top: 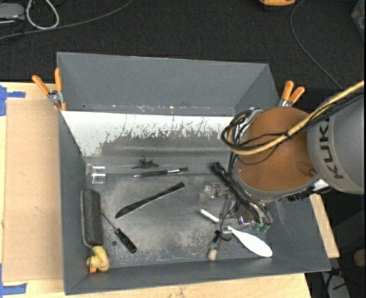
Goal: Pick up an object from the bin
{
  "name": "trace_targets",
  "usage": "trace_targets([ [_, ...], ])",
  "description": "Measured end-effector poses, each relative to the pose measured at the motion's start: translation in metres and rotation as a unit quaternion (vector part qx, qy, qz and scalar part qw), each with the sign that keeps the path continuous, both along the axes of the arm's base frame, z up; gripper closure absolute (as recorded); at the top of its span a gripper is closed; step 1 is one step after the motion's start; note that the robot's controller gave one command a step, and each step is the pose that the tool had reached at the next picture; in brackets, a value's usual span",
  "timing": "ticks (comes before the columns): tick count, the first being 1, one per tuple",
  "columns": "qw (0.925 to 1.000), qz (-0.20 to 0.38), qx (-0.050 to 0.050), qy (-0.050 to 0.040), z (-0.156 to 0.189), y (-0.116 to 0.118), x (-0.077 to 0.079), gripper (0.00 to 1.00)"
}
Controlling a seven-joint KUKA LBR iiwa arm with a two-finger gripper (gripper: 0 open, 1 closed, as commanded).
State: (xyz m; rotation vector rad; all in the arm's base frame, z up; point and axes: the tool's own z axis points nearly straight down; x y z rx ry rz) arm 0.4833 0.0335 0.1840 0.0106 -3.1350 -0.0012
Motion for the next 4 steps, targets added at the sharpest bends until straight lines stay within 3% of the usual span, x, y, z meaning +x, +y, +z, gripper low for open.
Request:
trace_targets([
  [1,1.0,-0.001,0.0,-0.002,0.002,0.0,0.001,0.0],
  [2,0.9992,-0.041,0.0,-0.0037,-0.082,-0.056,0.012,0.0],
  [3,0.9996,-0.026,0.002,-0.013,-0.113,-0.09,-0.01,0.0],
  [4,0.9886,-0.151,0.001,-0.0043,-0.114,-0.121,-0.002,0.0],
])
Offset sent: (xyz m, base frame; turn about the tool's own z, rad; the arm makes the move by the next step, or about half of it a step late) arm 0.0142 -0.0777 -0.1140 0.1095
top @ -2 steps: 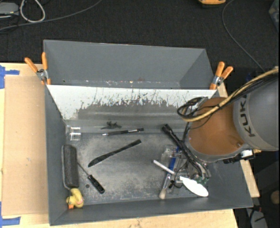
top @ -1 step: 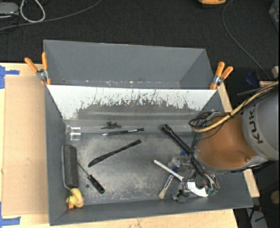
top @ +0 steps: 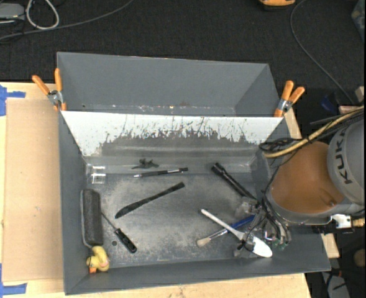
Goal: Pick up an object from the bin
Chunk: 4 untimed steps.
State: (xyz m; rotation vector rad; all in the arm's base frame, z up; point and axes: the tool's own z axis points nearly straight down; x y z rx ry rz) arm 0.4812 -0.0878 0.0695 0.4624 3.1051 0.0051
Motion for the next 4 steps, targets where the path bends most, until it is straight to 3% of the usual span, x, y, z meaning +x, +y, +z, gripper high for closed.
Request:
trace_targets([
  [1,0.9932,0.116,-0.001,-0.0087,0.001,0.026,-0.005,0.0],
  [2,1.0,0.005,-0.001,-0.0013,0.0,0.002,-0.003,1.0],
  [3,1.0,0.005,-0.001,-0.0013,0.0,0.002,-0.003,1.0],
  [4,1.0,0.005,0.001,0.0044,0.025,0.003,-0.006,1.0],
])
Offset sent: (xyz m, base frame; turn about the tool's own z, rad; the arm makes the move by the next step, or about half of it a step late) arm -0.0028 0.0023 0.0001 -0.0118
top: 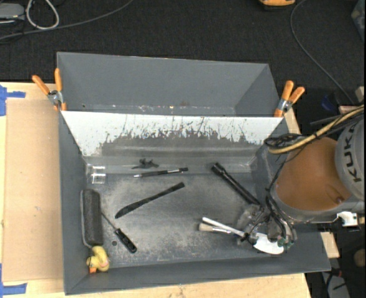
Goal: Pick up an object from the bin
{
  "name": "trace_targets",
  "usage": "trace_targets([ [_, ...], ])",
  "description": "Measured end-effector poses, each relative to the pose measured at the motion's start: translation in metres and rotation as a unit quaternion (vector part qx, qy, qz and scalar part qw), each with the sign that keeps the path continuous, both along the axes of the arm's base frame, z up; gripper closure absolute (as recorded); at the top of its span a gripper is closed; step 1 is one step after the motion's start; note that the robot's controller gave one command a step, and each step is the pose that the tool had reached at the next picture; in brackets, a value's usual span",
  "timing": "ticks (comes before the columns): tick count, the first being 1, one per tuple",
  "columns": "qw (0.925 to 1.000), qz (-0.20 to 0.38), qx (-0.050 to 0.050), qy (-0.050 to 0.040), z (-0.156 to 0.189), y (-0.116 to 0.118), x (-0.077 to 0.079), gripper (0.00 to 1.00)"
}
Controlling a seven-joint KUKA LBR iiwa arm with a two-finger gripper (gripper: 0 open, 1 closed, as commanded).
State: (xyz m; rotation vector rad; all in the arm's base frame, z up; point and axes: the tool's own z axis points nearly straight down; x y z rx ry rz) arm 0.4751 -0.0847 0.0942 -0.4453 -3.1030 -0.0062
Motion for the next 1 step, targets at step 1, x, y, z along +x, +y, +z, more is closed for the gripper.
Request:
trace_targets([
  [1,1.0,0.0,0.0,-0.0008,0.0341,-0.0002,0.0007,1.0],
])
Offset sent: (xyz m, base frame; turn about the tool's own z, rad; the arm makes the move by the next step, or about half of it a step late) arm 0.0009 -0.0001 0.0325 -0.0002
